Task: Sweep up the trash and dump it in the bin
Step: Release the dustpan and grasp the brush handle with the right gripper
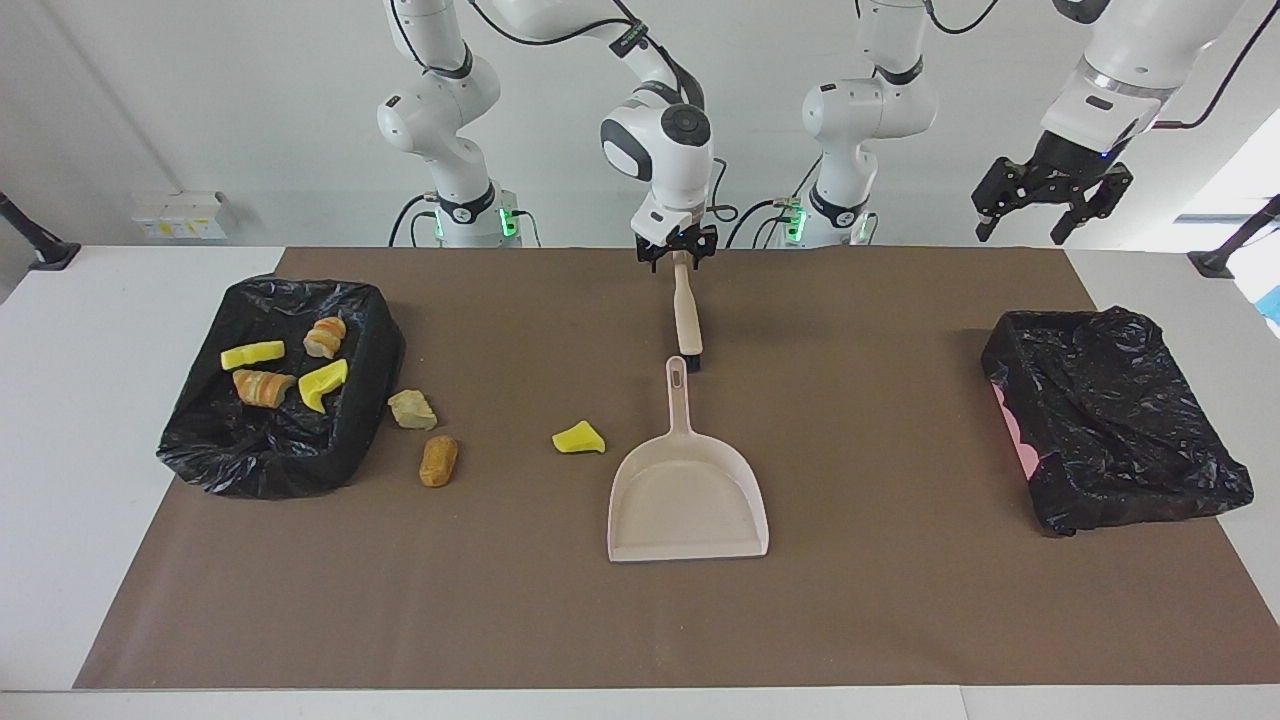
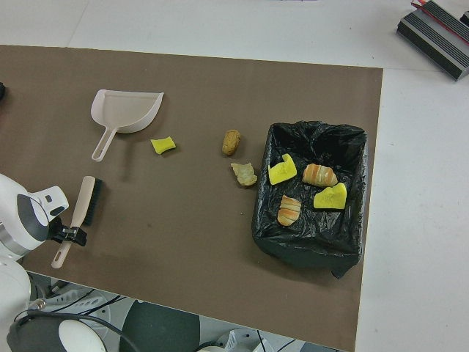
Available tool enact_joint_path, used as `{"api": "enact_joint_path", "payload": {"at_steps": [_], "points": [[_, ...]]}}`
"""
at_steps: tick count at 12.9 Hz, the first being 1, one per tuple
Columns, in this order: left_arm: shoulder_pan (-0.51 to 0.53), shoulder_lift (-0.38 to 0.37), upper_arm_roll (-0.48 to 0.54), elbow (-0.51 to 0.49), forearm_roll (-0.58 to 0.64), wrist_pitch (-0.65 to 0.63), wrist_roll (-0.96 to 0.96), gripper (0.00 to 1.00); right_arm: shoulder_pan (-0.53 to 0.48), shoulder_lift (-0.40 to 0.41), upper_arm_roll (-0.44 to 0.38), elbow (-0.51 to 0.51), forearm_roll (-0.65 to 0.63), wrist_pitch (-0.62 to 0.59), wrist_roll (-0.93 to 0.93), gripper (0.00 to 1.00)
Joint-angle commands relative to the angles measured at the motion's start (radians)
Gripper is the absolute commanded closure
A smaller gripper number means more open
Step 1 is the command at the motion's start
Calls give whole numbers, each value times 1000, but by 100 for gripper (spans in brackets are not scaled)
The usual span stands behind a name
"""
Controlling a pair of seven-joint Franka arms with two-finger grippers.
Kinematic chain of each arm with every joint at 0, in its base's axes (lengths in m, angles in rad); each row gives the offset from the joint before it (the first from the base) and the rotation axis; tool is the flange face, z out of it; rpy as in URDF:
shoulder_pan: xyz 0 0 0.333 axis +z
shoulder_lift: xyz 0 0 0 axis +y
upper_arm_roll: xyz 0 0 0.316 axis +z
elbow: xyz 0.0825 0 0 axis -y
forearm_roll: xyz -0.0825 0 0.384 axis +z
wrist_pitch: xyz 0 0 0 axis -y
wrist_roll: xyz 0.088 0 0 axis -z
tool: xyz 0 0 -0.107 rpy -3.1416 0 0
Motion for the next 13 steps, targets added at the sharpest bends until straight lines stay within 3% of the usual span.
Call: {"api": "enact_joint_path", "payload": {"at_steps": [1,2,3,4,10,13], "points": [[4,-26,2,-27,-9,-5,7,0,0,-11,4,-16,37,22,4,32],[4,-26,2,-27,-9,-5,8,0,0,-11,4,-15,43,22,-2,49],[4,-26,2,-27,-9,-5,7,0,0,-9,4,-15,43,23,-6,82],[4,-26,2,-27,-9,-2,7,0,0,-6,4,-10,43,20,-6,100],[10,-15,2,-22,-16,75,-10,0,-12,-17,-3,7,32,-82,19,100],[-8,-6,0,-29,-18,101,-33,0,-122,-83,-3,7,26,-163,7,100]]}}
